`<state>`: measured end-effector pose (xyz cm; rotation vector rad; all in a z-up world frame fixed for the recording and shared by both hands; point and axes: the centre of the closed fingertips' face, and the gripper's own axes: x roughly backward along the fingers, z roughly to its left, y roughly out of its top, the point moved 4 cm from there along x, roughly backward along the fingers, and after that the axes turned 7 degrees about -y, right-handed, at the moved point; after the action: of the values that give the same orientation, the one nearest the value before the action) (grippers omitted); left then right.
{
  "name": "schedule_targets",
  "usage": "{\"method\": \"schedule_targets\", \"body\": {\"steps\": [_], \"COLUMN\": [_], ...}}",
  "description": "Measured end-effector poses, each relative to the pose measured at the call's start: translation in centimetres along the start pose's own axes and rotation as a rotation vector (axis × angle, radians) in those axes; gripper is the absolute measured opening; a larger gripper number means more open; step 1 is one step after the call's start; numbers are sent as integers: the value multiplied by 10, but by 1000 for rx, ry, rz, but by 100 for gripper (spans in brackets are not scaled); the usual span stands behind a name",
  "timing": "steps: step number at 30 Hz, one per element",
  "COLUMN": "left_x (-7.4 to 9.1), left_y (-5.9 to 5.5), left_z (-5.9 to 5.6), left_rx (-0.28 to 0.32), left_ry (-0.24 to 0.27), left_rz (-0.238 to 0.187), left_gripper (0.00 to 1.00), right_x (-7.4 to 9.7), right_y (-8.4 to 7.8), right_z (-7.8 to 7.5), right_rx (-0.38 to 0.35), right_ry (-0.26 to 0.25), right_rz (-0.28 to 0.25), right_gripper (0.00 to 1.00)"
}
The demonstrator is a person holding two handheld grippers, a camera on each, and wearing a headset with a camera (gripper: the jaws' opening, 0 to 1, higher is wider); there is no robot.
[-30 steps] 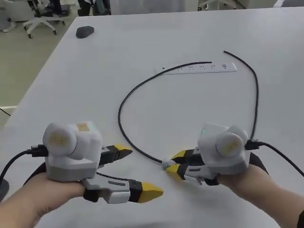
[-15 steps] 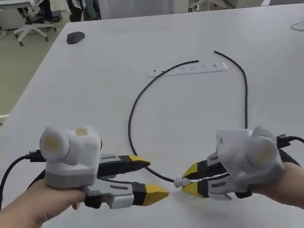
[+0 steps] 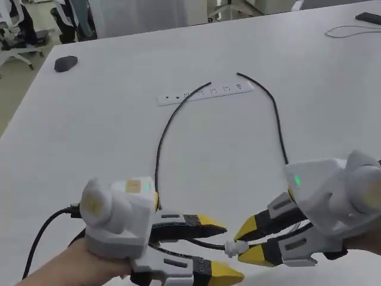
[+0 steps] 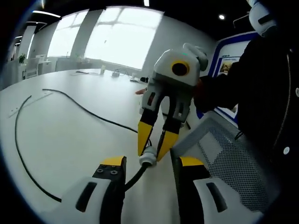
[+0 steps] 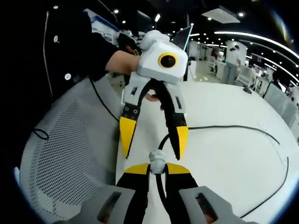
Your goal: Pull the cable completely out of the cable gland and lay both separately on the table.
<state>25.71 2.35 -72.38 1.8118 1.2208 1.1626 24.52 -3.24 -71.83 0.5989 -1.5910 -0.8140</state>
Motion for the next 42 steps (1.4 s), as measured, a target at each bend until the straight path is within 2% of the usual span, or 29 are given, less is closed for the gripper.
{"method": "schedule_targets", "body": {"steps": [4,9,14,16,24,27,28,29,31,33,34,39,40,42], "left_x": [-2,-5,-7,-7,-6,-5,-5,-4,-3,-2,-2,-3,-3,-4], "left_y": [3,5,3,3,4,5,6,7,9,11,12,15,15,17], "left_z": [-5,-6,-5,-4,-4,-5,-5,-5,-8,-7,-8,-11,-10,-10], "left_rx": [9,12,30,14,59,26,7,-47,-98,-161,-191,-248,-265,-281], "left_ry": [-34,-40,-45,-44,-54,-50,-48,-40,-44,-36,-37,-28,-18,-17], "left_rz": [-20,-32,-30,-33,-49,-34,-27,-13,2,14,26,46,49,55], "left_gripper": [26,25,18,16,16,15,15,15,15,15,15,15,15,15], "right_x": [5,8,8,8,8,8,8,8,8,8,9,12,12,13], "right_y": [-1,0,0,0,1,2,3,2,2,2,2,1,0,0], "right_z": [1,1,4,4,3,2,2,2,1,-2,-2,-6,-8,-7], "right_rx": [-4,3,25,29,31,30,3,-32,-140,-162,-217,-389,-389,-454], "right_ry": [-6,-16,-14,-15,-4,2,11,25,56,63,80,143,142,169], "right_rz": [-3,-11,-5,-7,-19,-24,-20,-13,-6,-22,-26,-54,-55,-64], "right_gripper": [7,7,7,7,7,8,8,8,8,8,8,9,9,9]}}
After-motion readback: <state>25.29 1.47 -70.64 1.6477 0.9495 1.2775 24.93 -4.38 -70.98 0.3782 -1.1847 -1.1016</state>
